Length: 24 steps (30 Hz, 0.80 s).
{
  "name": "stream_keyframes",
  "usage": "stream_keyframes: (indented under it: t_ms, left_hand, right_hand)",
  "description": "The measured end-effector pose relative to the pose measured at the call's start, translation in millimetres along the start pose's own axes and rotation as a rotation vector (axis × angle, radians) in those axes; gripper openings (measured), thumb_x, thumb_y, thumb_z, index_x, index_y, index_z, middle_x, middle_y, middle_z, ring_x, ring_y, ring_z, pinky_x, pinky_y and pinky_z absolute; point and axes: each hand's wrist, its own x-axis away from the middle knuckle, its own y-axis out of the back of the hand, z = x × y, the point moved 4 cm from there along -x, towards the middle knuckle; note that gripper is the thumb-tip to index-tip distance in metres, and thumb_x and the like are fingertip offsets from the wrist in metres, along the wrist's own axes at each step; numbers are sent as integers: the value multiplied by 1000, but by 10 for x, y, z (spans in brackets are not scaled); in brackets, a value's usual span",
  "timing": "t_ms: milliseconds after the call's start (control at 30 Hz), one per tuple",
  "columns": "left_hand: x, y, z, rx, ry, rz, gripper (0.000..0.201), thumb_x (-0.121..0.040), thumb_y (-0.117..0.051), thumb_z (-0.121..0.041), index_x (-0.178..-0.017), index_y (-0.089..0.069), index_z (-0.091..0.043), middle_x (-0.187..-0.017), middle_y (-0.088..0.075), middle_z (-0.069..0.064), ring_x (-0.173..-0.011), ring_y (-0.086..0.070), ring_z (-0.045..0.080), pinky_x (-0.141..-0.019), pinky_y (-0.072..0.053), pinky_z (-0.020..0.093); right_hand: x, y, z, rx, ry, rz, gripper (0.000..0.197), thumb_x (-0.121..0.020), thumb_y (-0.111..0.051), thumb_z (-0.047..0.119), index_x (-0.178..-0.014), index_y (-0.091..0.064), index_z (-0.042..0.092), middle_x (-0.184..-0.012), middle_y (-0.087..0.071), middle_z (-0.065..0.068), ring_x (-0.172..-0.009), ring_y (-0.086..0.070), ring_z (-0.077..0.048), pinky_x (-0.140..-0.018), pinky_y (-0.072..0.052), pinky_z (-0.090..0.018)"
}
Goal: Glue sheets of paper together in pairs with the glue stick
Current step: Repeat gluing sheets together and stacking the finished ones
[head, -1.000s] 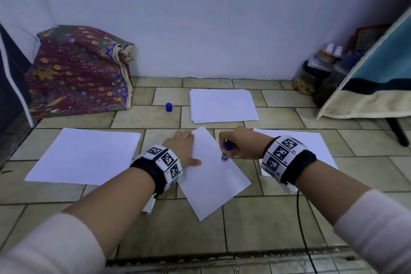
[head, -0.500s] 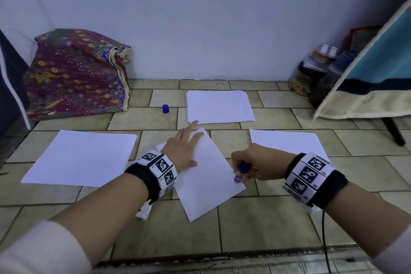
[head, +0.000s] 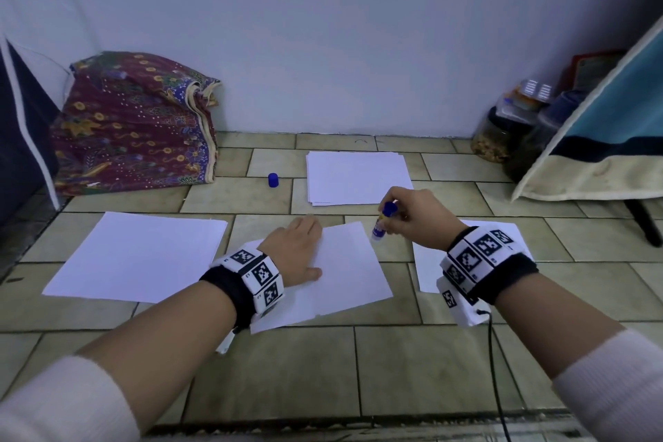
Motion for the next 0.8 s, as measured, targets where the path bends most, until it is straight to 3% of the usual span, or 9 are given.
stream_keyframes:
  t_ms: [67,133,200,300,400,633,733,800]
  left_hand:
    - [-21,-40,-54,49,-81,5,62,-89,-54,-27,-142,-26,-13,-152,-17,4,-132,-29,22,-95,-41,34]
    - [-52,-75,-92,29,-118,60,63,-90,-50,-24,-146,-23,-14,-158,-11,2,-138,-24,21,-100,-40,36]
    - [-82,-80,-109,8,-92,102,66,-91,-50,-32,-148,-22,-14,-160,-10,2,-139,-21,21,-105,-37,39]
    - [-128,-84,-136,-2,-68,154,83,-86,-55,-53,-149,-17,-14,-159,-11,4,-136,-23,23,-103,-39,42]
    - [-155,-98,-153,-52,-62,201,98,-82,-56,-65,-152,-7,-16,-161,-4,2,-137,-20,24,-103,-39,44]
    - [-160,-83,-155,-19,-30,208,101,-80,-61,-62,-153,-7,-18,-161,-4,1,-141,-14,23,-106,-37,45]
    - [-162,-74,-152,-2,-22,205,101,-79,-64,-61,-153,-9,-18,-159,-6,1,-143,-11,22,-108,-34,45]
    - [-170,-75,-161,2,-13,207,102,-78,-66,-60,-153,-9,-19,-159,-6,0,-144,-10,22,-108,-35,45]
  right_hand:
    - [-86,-66,-32,1,-26,-18,14,-87,-67,17,-94,-56,13,-82,-70,-8,-78,-66,-23,-63,-49,-22]
    - [-176,-142,-57,-10,-56,-36,14,-87,-66,18,-94,-54,15,-87,-69,-11,-82,-67,-25,-70,-53,-28]
    - [-261,-221,-60,-28,-81,-48,14,-88,-64,16,-97,-53,14,-93,-68,-12,-86,-66,-27,-77,-54,-34]
    - [-382,-333,-5,-20,-91,-55,16,-91,-59,11,-105,-53,8,-97,-64,-13,-89,-63,-28,-79,-51,-34]
    - [-487,-418,75,33,-89,-45,17,-92,-55,9,-108,-52,6,-93,-58,-10,-84,-58,-26,-72,-46,-30]
    - [-525,-460,114,186,-71,60,16,-94,-49,8,-110,-50,6,-89,-54,-8,-74,-47,-23,-55,-34,-24]
    - [-471,-419,144,240,-28,115,19,-93,-49,5,-113,-51,6,-96,-59,-9,-78,-48,-22,-61,-37,-25]
    - [-420,-400,151,262,0,148,21,-93,-49,3,-113,-51,5,-99,-62,-9,-79,-48,-21,-57,-34,-21]
